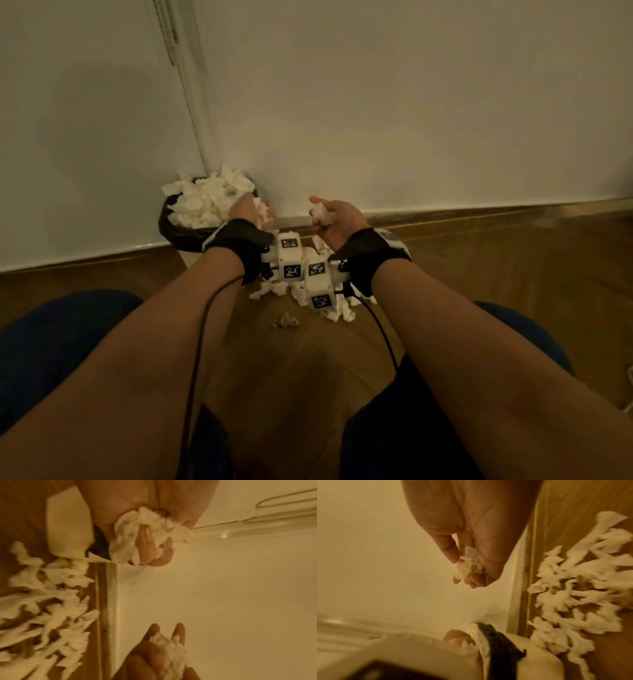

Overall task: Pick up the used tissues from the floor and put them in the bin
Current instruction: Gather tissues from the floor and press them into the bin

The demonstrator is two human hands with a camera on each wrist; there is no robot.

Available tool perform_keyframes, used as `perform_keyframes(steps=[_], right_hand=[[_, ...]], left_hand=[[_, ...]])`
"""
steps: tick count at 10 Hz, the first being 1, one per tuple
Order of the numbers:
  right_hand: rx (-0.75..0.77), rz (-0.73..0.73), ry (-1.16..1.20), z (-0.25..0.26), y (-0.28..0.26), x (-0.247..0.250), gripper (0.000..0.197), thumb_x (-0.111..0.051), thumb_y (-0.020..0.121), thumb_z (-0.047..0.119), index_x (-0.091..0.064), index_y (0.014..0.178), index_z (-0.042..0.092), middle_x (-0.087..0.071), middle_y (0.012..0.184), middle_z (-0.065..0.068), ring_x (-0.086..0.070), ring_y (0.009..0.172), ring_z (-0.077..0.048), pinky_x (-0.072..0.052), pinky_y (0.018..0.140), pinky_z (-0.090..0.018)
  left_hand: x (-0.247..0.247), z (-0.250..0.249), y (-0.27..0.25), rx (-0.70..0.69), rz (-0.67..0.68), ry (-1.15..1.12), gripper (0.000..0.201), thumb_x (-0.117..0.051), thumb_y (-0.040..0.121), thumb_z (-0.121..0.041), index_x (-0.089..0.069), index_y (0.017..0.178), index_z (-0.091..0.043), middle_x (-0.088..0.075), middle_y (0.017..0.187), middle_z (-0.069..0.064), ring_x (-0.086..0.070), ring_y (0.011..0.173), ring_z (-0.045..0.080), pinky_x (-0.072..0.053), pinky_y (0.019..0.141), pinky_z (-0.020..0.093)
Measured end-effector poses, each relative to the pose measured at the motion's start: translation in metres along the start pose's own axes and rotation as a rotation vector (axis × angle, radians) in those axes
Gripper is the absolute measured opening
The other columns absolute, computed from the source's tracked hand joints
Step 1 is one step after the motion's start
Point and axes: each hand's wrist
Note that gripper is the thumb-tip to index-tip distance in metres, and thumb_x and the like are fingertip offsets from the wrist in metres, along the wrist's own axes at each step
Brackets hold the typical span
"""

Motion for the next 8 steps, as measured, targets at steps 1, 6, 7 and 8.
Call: perform_keyframes(steps=[1,6,7,8], right_hand=[[0.134,0.051,-0.097,0.034,-0.023,-0.031,0.036,-0.028,0.099,-0.005,-0.047,0.129,-0.009,-0.046,0.096,-0.015,-0.049,0.069,-0.020,-0.041,0.061,-0.024],[0.258,0.043,-0.352,0.034,-0.002,-0.084,0.031,-0.053,0.087,-0.013,-0.057,0.118,-0.013,-0.057,0.123,-0.030,-0.055,0.095,-0.028,-0.048,0.090,-0.033],[0.235,0.037,-0.473,0.022,0.017,-0.082,0.030,-0.053,0.086,-0.014,-0.059,0.116,-0.012,-0.059,0.119,-0.029,-0.057,0.093,-0.028,-0.049,0.089,-0.033],[0.219,-0.002,-0.587,0.010,0.039,-0.079,0.028,-0.056,0.085,-0.012,-0.062,0.112,-0.010,-0.063,0.110,-0.028,-0.059,0.089,-0.027,-0.051,0.083,-0.031]], left_hand=[[0.000,-0.041,-0.014,-0.099,-0.099,0.097,0.041,-0.038,0.099,-0.028,-0.048,0.132,-0.005,-0.049,0.136,0.016,-0.048,0.124,0.031,-0.045,0.057,0.012],[0.093,-0.108,-0.012,-0.192,-0.243,0.354,0.034,-0.035,0.101,-0.014,-0.045,0.133,-0.007,-0.051,0.129,0.010,-0.051,0.087,0.018,-0.036,0.044,0.011],[0.110,-0.103,0.000,-0.112,-0.275,0.195,0.029,-0.034,0.101,-0.017,-0.045,0.074,-0.017,-0.044,0.080,-0.003,-0.038,0.060,0.006,-0.036,0.047,0.013],[0.119,-0.099,0.020,-0.080,-0.214,0.152,0.032,-0.034,0.101,-0.018,-0.041,0.070,-0.013,-0.046,0.077,0.000,-0.043,0.061,0.009,-0.039,0.053,0.018]])
Point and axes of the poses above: each hand's wrist, its own y-axis towards the middle knuckle, its own x-axis out of the back of the hand, z = x × y
